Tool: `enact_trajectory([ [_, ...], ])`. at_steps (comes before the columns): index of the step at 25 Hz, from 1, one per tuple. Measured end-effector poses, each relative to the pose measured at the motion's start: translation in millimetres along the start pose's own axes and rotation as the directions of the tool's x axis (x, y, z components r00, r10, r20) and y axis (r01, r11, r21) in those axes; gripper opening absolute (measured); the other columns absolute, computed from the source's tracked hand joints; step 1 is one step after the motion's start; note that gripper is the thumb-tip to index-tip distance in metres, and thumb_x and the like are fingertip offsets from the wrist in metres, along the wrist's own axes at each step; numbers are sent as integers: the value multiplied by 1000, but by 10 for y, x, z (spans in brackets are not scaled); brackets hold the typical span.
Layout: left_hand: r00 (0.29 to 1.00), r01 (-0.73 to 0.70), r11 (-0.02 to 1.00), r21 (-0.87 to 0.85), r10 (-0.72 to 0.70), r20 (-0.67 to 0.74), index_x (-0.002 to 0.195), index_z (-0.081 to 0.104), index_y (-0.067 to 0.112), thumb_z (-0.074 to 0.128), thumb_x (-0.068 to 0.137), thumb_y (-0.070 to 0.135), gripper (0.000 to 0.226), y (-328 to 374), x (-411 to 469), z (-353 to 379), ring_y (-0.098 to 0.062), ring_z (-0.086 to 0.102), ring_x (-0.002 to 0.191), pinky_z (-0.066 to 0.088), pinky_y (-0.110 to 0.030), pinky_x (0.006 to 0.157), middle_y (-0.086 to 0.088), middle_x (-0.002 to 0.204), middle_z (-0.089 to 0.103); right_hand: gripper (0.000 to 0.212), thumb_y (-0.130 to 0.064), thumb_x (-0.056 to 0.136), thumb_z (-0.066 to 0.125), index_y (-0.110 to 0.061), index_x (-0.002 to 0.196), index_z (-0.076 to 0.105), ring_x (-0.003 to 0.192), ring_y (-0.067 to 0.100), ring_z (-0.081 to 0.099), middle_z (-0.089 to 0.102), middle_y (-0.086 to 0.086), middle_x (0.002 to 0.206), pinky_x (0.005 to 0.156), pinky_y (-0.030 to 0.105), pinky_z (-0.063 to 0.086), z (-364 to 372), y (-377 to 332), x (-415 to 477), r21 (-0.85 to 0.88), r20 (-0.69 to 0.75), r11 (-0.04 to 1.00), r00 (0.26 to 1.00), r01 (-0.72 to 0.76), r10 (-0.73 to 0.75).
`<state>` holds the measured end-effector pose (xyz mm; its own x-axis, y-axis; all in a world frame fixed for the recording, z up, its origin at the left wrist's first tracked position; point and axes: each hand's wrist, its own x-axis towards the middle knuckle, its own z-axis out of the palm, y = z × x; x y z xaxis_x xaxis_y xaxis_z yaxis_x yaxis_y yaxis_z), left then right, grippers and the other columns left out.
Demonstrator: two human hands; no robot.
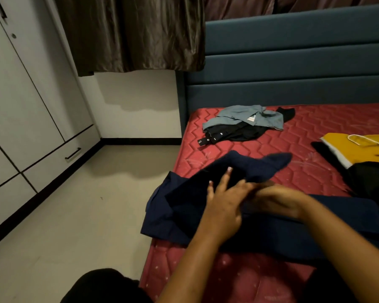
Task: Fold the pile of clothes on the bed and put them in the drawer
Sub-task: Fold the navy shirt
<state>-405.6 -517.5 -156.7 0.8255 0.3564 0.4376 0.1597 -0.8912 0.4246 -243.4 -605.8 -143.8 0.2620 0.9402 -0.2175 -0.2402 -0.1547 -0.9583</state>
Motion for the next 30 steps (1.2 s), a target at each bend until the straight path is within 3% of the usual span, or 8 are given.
enact_trajectory([
  [3,988,-64,991,120,46,147,149,25,34,47,80,1,79,44,160,399,-17,1,149,2,-65,111,21,155,23,76,-21,22,93,-16,95,71,94,26,71,69,7,115,82,45,51,-891,53,-245,176,-202,970,958,-169,204],
  [7,934,34,984,175,-93,344,150,23,34,58,89,23,71,-28,157,926,-23,15,147,13,-61,113,15,155,29,50,-52,87,45,-23,127,50,96,26,61,65,5,114,77,39,42,-1492,224,-114,319,-615,915,681,-247,398],
  [9,912,95,974,204,-168,375,149,25,35,64,86,29,75,-137,94,1138,-24,34,138,28,-56,108,13,150,37,63,-66,91,30,-26,138,39,104,30,56,60,7,111,80,43,44,-1618,336,36,425,-686,884,568,-193,454],
  [14,985,67,936,346,-117,125,126,56,27,83,55,32,76,-253,110,1431,-15,61,75,47,-31,53,12,98,64,76,-28,83,69,-27,143,21,93,27,59,48,10,131,67,44,52,-1844,418,247,495,-827,865,351,83,439],
  [19,987,127,877,464,-158,27,108,71,20,82,47,10,63,-260,274,1429,-21,56,66,41,-33,46,2,83,60,56,15,74,46,-15,122,45,83,25,55,52,8,94,50,29,53,-1976,397,300,228,-933,950,326,214,151],
  [21,985,159,878,452,-175,-7,102,72,18,81,45,0,60,-280,296,1391,-22,54,61,41,-31,42,1,75,58,54,-2,70,55,-18,121,48,93,30,58,57,12,96,74,37,58,-2120,369,53,10,-971,1000,239,-11,13],
  [24,988,138,879,456,-154,-3,88,72,18,79,42,-8,54,-319,258,1305,-20,51,55,39,-30,40,2,66,55,79,-1,78,62,-20,147,28,114,43,54,51,26,129,99,46,45,-2293,476,-385,-113,-947,801,308,-588,92],
  [30,973,120,839,531,-206,106,79,69,19,86,28,-3,58,-250,191,1331,-19,53,53,39,-31,42,2,66,55,94,-21,65,83,-24,144,31,104,39,60,57,15,108,92,48,50,-2335,493,-364,-118,-909,766,380,-632,173],
])
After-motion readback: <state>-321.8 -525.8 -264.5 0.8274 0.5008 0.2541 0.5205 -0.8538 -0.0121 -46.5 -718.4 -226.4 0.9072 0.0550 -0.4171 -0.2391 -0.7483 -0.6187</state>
